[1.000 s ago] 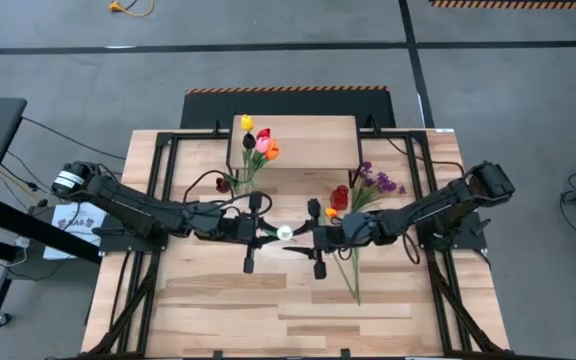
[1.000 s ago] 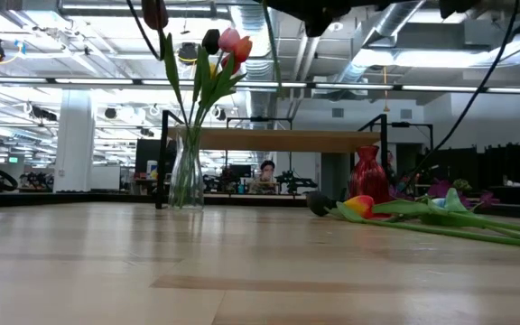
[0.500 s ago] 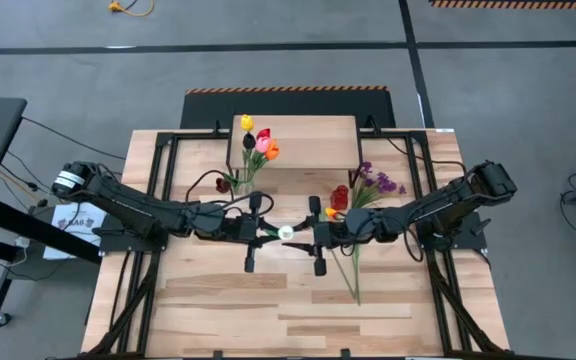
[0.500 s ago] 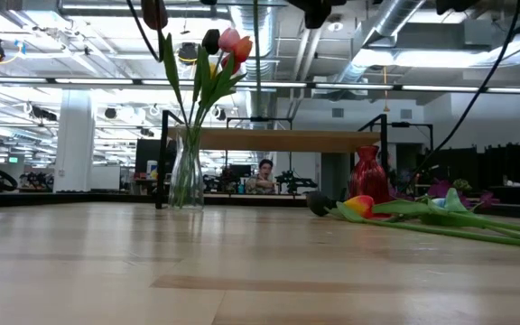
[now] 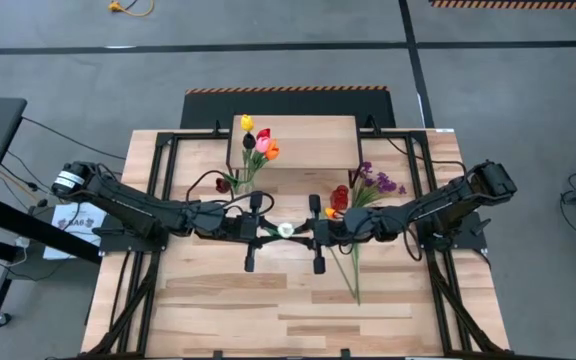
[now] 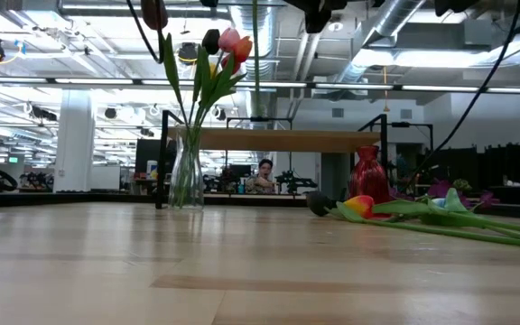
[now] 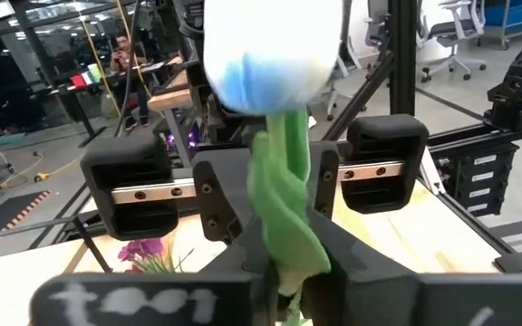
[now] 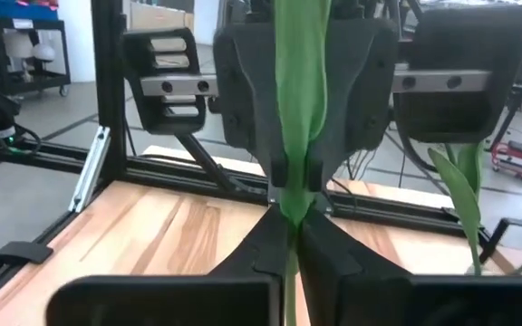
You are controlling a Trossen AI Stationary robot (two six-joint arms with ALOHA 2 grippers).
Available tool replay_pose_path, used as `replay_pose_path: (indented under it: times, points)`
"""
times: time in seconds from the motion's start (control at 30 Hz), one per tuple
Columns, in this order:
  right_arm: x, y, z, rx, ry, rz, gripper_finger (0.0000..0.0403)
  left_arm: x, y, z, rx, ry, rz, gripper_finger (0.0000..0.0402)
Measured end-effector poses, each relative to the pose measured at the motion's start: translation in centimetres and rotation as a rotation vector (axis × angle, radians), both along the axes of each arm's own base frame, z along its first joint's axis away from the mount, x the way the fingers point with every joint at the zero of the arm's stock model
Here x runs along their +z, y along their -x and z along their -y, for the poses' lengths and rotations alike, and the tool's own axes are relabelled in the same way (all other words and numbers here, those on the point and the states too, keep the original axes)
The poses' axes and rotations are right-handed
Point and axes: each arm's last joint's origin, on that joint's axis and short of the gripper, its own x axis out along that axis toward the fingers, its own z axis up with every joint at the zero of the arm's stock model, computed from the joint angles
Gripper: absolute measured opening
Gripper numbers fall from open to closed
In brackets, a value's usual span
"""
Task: Pick and place flowers into a vace then onto a shelf
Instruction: Put the left white flower into the red vase
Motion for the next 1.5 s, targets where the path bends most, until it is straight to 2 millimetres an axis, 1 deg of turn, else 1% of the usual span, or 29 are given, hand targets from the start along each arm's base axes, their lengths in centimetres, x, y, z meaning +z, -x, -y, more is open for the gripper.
replay_pose_path:
  times: [0.1, 0.27, 0.37, 0.43, 0.5, 0.57, 0.7, 0.77, 0.8, 0.87, 0.97, 1.07, 1.17, 1.3, 1.43, 1.5]
  points:
    - [-0.2, 0.0, 0.1, -0.013, -0.004, -0.022, 0.0006, 0.2, 0.3, 0.1, -0.006, 0.007, 0.003, 0.005]
    - [0.1, 0.5, 0.1, -0.011, -0.014, -0.051, 0.0003, 1.1, 2.1, 0.9, -0.044, -0.008, -0.043, 0.0098]
    - [0.9, 1.3, 0.4, -0.022, -0.026, -0.078, 0.0002, 1.8, 3.5, 1.4, -0.061, 0.003, -0.059, 0.0121]
    - [1.9, 2.3, 0.7, -0.021, -0.025, -0.094, 0.0002, 2.1, 4.2, 1.7, -0.066, 0.012, -0.067, 0.013]
    - [3.2, 3.7, 1.2, -0.02, -0.012, -0.127, 0.0001, 2.3, 4.6, 2.1, -0.073, 0.014, -0.062, 0.0134]
    - [4.9, 5.5, 1.7, -0.013, 0.007, -0.147, 0.0001, 2.4, 4.8, 2.5, -0.085, 0.014, -0.06, 0.0134]
    - [8.1, 10.2, 2.9, -0.023, 0.026, -0.124, 0.0001, 2.2, 4.9, 3.1, -0.082, 0.012, -0.064, 0.0134]
    - [9.0, 12.3, 3.3, -0.016, 0.031, -0.071, 0.0001, 2.0, 4.9, 3.4, -0.07, 0.007, -0.076, 0.0134]
    - [9.0, 13.3, 3.5, -0.01, 0.037, -0.04, 0.0001, 2.0, 5.0, 3.5, -0.067, 0.009, -0.073, 0.0134]
    - [8.3, 14.8, 3.8, -0.003, 0.044, 0.031, 0.0001, 2.0, 5.1, 3.7, -0.066, 0.014, -0.06, 0.0135]
    - [6.4, 16.0, 4.7, -0.034, 0.047, 0.125, 0.0001, 1.8, 5.3, 4.0, -0.058, 0.012, -0.07, 0.0135]
    - [5.0, 16.1, 5.9, -0.099, 0.036, 0.157, 0.0, 1.9, 5.4, 4.2, -0.061, 0.018, -0.066, 0.0135]
    - [3.9, 15.8, 6.9, -0.133, 0.021, 0.13, 0.0, 1.8, 5.4, 4.2, -0.059, 0.036, -0.068, 0.0135]
    - [2.2, 15.6, 8.0, -0.182, 0.002, 0.11, 0.0, 1.8, 5.4, 4.2, -0.058, 0.037, -0.069, 0.0135]
    - [0.8, 15.7, 8.9, -0.212, -0.017, 0.134, 0.0, 1.8, 5.4, 4.2, -0.058, 0.037, -0.069, 0.0135]
    - [-0.1, 15.8, 9.3, -0.235, -0.029, 0.116, 0.0, 1.8, 5.4, 4.2, -0.058, 0.037, -0.068, 0.0135]
